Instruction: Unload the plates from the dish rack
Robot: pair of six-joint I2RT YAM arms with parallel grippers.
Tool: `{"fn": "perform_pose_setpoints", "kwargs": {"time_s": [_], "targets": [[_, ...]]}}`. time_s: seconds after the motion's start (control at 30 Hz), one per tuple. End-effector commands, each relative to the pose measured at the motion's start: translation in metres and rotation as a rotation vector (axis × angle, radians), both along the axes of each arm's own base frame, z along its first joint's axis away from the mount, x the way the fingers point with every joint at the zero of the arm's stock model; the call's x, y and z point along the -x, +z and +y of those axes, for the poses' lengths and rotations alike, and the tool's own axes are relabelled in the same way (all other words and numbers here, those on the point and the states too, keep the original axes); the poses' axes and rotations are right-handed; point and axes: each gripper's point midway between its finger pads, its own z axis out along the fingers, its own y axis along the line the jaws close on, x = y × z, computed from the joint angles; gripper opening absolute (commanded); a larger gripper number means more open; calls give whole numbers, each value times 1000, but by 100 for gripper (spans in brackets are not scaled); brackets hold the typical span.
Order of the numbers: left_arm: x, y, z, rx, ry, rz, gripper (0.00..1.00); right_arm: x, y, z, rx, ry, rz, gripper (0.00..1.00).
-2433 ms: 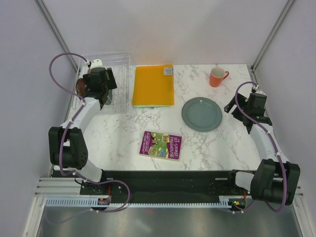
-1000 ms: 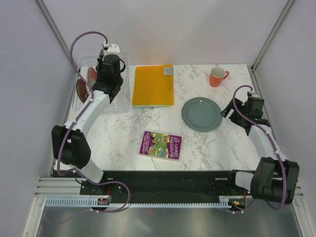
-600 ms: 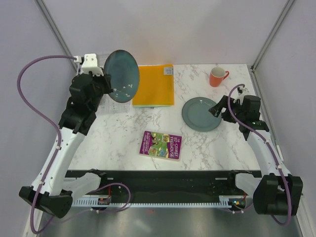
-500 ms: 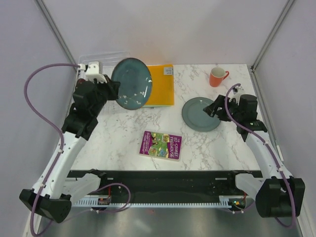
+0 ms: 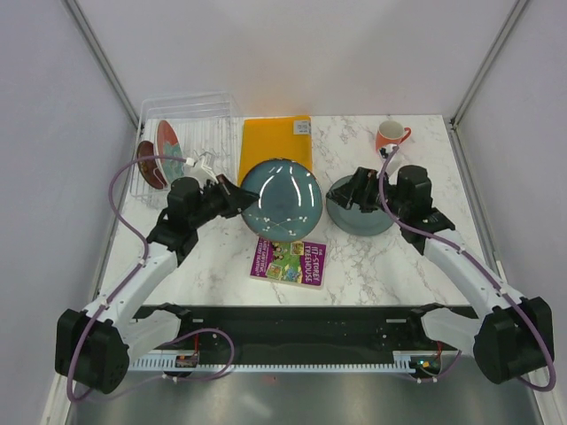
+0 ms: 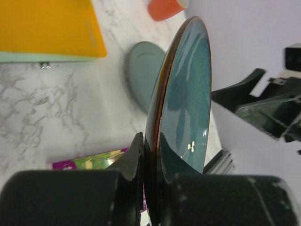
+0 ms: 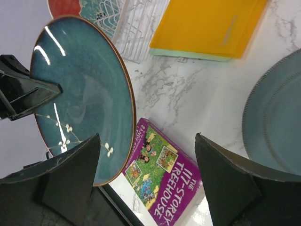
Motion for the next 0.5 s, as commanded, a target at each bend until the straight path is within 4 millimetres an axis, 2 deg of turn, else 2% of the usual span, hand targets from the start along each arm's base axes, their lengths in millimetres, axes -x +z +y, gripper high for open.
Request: {"fn": "perform_pose_setpoints", "kwargs": {"time_s": [0.0, 0.17, 0.27, 0.37, 0.4, 0.43, 0.47], "targets": [[12, 119, -20, 324, -106, -289, 2, -5, 16, 27, -76, 46, -59, 88], [13, 108, -27, 349, -130, -261, 2, -3, 10, 53, -104, 93, -39, 88], [13, 98, -31, 365, -138, -233, 2, -2, 10, 68, -115, 129, -40, 85], [15, 93, -34, 379, -148, -222, 2, -1, 9, 78, -128, 155, -42, 63], [15, 92, -34, 378, -148, -221, 2, -1, 9, 79, -126, 153, -45, 46], [16, 90, -35, 377, -149, -216, 2, -2, 9, 78, -122, 148, -48, 36], [16, 89, -34, 377, -144, -217, 2, -2, 10, 77, -116, 142, -53, 12]]}}
